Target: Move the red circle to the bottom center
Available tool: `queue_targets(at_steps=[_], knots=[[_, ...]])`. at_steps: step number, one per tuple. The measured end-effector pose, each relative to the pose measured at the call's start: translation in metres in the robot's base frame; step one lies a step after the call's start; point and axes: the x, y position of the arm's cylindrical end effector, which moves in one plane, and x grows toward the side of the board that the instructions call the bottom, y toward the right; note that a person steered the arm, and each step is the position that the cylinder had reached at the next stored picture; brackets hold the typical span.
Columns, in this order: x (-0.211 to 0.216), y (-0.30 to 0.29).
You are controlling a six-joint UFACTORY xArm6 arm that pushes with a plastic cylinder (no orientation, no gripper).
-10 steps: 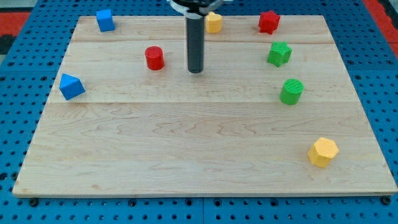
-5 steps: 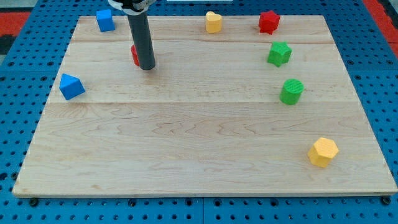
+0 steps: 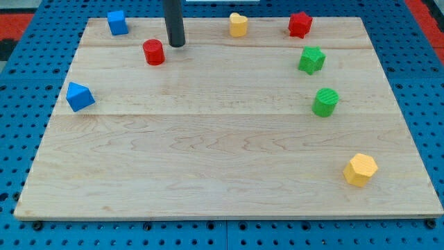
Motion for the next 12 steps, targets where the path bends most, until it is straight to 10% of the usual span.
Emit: queue_targets(at_steps=[3,5,7,12], knots=[[0.074,-0.006],[0.027,-0.050],[0.120,0.003],[0.107,-0.047]])
